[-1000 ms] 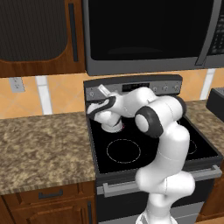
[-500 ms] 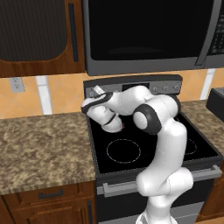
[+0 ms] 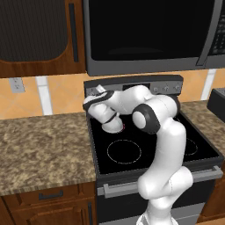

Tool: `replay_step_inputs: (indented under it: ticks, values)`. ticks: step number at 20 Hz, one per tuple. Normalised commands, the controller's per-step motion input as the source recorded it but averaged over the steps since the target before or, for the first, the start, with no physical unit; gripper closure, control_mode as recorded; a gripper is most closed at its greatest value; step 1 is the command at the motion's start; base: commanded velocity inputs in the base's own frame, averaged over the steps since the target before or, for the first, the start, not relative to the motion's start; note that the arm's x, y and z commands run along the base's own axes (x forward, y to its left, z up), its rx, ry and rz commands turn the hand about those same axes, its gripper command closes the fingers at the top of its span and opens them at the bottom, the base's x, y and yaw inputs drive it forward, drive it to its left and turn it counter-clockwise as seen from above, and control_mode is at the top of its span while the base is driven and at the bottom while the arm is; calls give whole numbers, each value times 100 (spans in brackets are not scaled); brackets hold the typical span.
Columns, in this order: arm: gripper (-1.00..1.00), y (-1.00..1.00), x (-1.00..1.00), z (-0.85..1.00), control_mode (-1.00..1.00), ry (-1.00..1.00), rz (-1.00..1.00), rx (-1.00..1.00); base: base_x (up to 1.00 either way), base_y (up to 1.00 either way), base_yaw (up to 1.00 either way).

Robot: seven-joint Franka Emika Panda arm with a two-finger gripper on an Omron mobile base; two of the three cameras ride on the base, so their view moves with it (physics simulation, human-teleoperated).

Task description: Turn off the rear left burner of the stove.

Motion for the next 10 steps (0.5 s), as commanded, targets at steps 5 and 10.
replay_step_inputs:
  ticks: [5, 10]
  values:
    - [-100, -1, 9, -12, -100, 0, 0, 0, 0, 0, 0]
    - [-100, 0, 19, -24, -100, 0, 0, 0, 0, 0, 0]
